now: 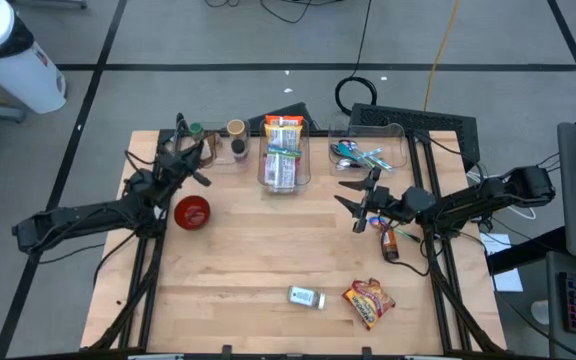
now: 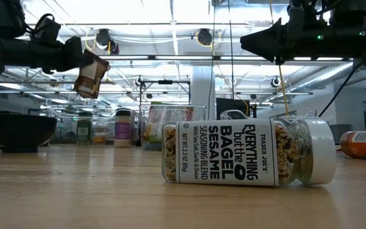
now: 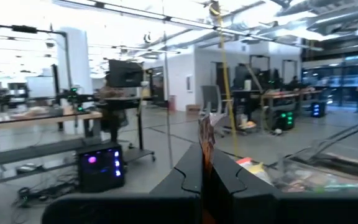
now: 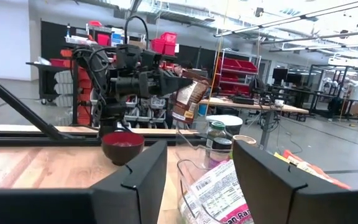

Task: Pick & Place Food Item
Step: Put the orange seasoning pack into the left transparent bin

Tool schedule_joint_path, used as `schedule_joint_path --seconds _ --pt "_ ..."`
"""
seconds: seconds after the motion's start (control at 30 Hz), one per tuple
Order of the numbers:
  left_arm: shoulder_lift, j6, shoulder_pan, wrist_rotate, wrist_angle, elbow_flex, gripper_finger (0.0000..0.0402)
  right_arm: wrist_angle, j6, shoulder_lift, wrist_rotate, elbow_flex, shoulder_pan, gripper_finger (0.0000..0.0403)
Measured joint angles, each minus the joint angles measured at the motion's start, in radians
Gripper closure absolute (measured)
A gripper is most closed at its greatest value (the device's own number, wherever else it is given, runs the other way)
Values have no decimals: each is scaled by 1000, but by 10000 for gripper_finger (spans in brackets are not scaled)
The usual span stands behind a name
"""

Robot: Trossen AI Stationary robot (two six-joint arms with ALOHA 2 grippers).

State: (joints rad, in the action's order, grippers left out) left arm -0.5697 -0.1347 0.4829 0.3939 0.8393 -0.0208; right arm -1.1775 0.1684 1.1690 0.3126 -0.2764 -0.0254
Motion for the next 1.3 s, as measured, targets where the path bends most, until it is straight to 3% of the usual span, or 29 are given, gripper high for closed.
schedule_joint_path --seconds 0.37,0.6,0.77,0.93,1.17,1.3 --pt "0 6 161 0 -5 -1 401 -11 30 0 0 0 0 233" --pt "0 7 263 -58 -214 -107 401 -24 31 0 0 0 7 234" --pt "-28 15 310 -98 -204 -121 401 -2 24 0 0 0 13 234" --pt "-145 58 349 -146 -156 -119 401 -1 27 0 0 0 13 234" --pt "-365 57 373 -188 76 -118 401 1 27 0 0 0 13 234" --pt "-485 60 389 -267 138 -118 401 0 27 0 0 0 13 234"
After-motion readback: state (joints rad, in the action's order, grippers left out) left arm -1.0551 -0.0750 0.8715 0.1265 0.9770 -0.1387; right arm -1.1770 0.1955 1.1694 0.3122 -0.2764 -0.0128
